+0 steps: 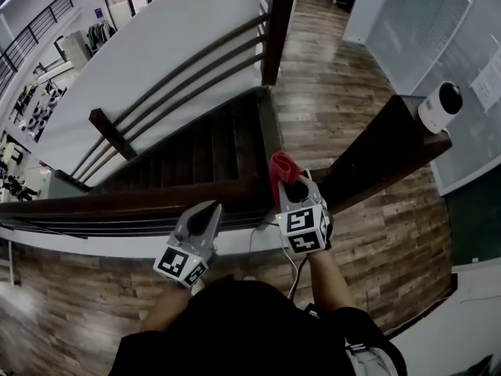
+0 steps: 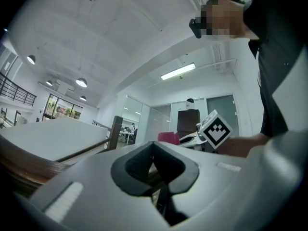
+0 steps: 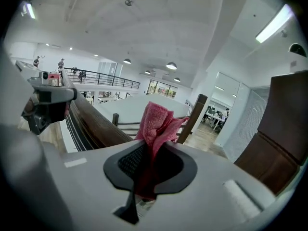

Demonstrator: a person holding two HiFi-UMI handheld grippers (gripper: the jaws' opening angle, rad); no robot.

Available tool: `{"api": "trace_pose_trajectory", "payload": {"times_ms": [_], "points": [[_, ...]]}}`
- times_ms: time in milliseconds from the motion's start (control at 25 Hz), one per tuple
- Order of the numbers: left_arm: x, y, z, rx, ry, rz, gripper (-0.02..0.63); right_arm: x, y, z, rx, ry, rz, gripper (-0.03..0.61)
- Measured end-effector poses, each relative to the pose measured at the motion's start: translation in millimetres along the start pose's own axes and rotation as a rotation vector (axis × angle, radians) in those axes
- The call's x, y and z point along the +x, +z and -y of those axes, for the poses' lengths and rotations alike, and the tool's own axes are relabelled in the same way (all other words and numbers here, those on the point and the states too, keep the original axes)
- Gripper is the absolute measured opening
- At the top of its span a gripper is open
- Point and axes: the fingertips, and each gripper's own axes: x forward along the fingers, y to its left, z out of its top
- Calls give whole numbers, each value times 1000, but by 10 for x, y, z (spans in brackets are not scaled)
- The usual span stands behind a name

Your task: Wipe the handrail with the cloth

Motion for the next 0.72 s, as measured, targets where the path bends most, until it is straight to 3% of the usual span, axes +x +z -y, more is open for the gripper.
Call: {"api": "trace_pose_trajectory", "payload": {"times_ms": [360,720], "points": [[-111,-50,-213,-19,77,1,0,57,86,-112,1,57,38,40],[-428,-6,-425,13,136,3,0,201,253,-462,-45,101,52,40]]}}
